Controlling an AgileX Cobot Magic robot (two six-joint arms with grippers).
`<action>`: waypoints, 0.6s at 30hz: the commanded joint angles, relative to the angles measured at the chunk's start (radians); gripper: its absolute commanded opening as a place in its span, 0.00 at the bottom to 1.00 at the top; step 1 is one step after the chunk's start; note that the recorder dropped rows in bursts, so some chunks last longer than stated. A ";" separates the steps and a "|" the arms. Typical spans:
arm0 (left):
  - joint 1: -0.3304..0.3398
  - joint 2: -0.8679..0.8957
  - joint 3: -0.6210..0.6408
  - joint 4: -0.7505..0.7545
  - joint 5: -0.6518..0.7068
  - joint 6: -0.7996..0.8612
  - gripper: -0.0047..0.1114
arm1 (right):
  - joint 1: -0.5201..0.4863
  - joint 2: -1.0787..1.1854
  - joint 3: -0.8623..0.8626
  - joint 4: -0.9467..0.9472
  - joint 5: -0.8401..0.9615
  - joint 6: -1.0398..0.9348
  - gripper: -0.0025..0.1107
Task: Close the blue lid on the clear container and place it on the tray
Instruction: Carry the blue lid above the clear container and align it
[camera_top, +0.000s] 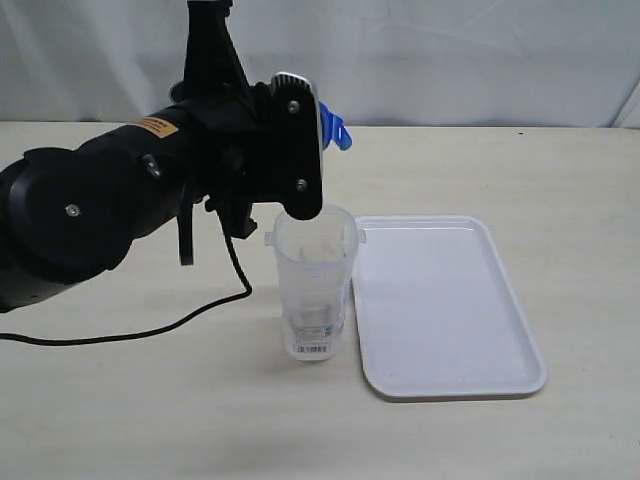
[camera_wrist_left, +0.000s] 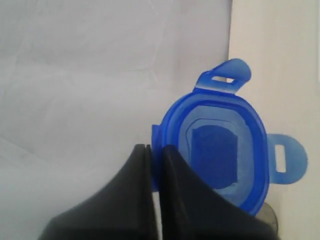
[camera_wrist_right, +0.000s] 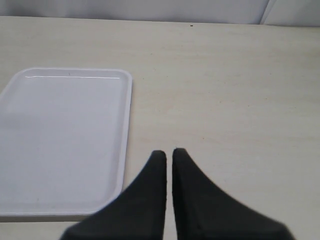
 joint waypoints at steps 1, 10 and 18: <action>-0.008 -0.006 0.002 -0.072 0.062 0.028 0.04 | 0.002 0.003 0.003 0.001 -0.012 -0.004 0.06; -0.008 -0.006 0.002 -0.099 0.081 0.028 0.04 | 0.002 0.003 0.003 0.001 -0.012 -0.004 0.06; -0.008 -0.006 0.000 -0.097 0.097 -0.022 0.04 | 0.002 0.003 0.003 0.001 -0.012 -0.004 0.06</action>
